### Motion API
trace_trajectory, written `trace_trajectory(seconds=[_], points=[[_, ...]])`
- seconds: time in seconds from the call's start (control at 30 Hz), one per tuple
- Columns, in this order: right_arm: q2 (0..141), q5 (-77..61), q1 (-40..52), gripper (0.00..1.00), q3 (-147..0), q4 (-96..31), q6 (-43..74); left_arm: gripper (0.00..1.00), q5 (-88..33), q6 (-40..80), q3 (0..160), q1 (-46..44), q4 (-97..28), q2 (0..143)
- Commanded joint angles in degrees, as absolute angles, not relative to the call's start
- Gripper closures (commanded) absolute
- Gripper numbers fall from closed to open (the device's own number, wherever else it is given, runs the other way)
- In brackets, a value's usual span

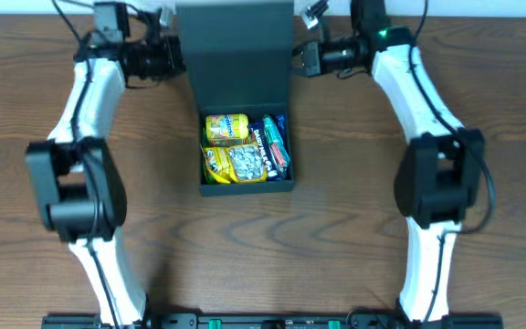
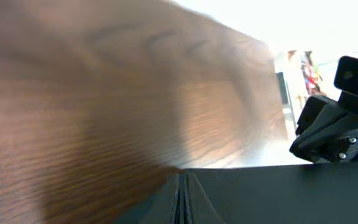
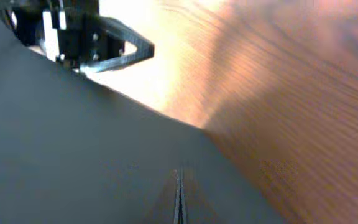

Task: Pack container
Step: 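Swing the lid down with both grippers to close the box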

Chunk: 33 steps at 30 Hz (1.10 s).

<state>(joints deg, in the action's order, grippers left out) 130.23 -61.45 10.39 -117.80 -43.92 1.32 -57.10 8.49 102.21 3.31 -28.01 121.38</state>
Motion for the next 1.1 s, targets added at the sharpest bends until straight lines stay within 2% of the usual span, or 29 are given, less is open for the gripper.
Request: trace_trajectory(seconds=[0.0, 0.13, 0.3, 0.47, 0.53, 0.77, 1.07], points=[[124.95, -57.39, 11.9, 0.99, -118.13, -47.9, -4.14, 0.94, -58.5, 1.17, 104.14, 3.36, -30.55, 115.42], [120.97, -45.82, 12.03, 0.99, -118.13, -54.02, -5.45, 0.94, -56.71, -5.02, 104.14, 3.42, -35.9, 110.54], [116.55, -34.33, 11.73, 0.99, -118.13, -58.37, -5.41, 0.94, -46.39, -7.86, 104.14, 3.4, -42.22, 106.5], [116.42, -31.33, 9.52, 0.98, -117.12, -64.45, -5.39, 0.94, -33.52, -8.14, 103.53, 3.7, -51.94, 106.08], [117.3, -31.55, 8.95, 0.99, -113.32, -65.17, -5.19, 0.94, -33.15, -7.18, 101.49, 4.47, -54.52, 106.87], [117.4, -32.8, 10.74, 0.98, -95.92, -60.99, -3.05, 0.95, -34.06, 4.56, 80.07, 2.83, -41.54, 107.18], [117.4, -33.26, 11.62, 0.99, -89.12, -59.46, -3.51, 0.94, -30.2, 16.36, 69.84, -1.52, -31.03, 107.63]])
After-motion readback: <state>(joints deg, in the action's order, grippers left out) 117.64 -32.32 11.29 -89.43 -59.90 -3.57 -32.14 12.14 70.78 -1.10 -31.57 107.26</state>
